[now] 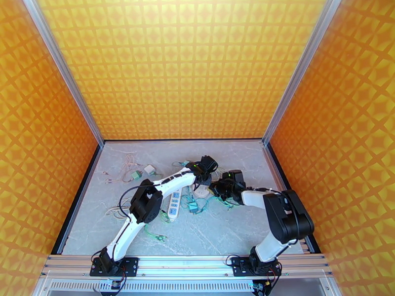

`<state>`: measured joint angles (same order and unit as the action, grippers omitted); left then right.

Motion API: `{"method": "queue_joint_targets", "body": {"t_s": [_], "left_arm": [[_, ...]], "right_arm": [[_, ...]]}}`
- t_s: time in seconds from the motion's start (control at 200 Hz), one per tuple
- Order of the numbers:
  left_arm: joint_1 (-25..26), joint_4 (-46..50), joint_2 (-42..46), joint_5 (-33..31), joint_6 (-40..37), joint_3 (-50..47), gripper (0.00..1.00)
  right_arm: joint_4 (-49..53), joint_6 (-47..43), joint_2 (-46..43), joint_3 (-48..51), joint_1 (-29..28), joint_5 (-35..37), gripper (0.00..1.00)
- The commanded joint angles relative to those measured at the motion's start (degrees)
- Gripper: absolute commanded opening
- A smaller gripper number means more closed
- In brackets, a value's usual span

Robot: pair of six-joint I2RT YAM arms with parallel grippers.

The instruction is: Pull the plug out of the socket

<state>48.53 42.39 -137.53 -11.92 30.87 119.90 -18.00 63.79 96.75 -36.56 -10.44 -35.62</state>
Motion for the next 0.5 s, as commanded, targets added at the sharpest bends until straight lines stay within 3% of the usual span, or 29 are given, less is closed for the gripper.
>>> {"method": "queue_joint_targets", "body": {"t_s": [0.0, 0.18, 0.495], "left_arm": [[-0.10, 4.55, 0.28, -1.40, 3.59, -0.19, 0.27], [-0.01, 7.48, -0.89, -3.02, 7.90, 2.34, 0.26], [0.14, 7.91, -1.33, -3.15, 9.36, 2.37, 0.27]], "right_arm": [[-13.60, 9.64, 0.46, 3.78, -0.56, -1.08, 0.00], [-23.65, 15.89, -0.11, 9.57, -3.62, 3.76, 0.00], [-38.04, 24.29, 7.81, 9.53, -6.41, 5.46, 0.00]]}}
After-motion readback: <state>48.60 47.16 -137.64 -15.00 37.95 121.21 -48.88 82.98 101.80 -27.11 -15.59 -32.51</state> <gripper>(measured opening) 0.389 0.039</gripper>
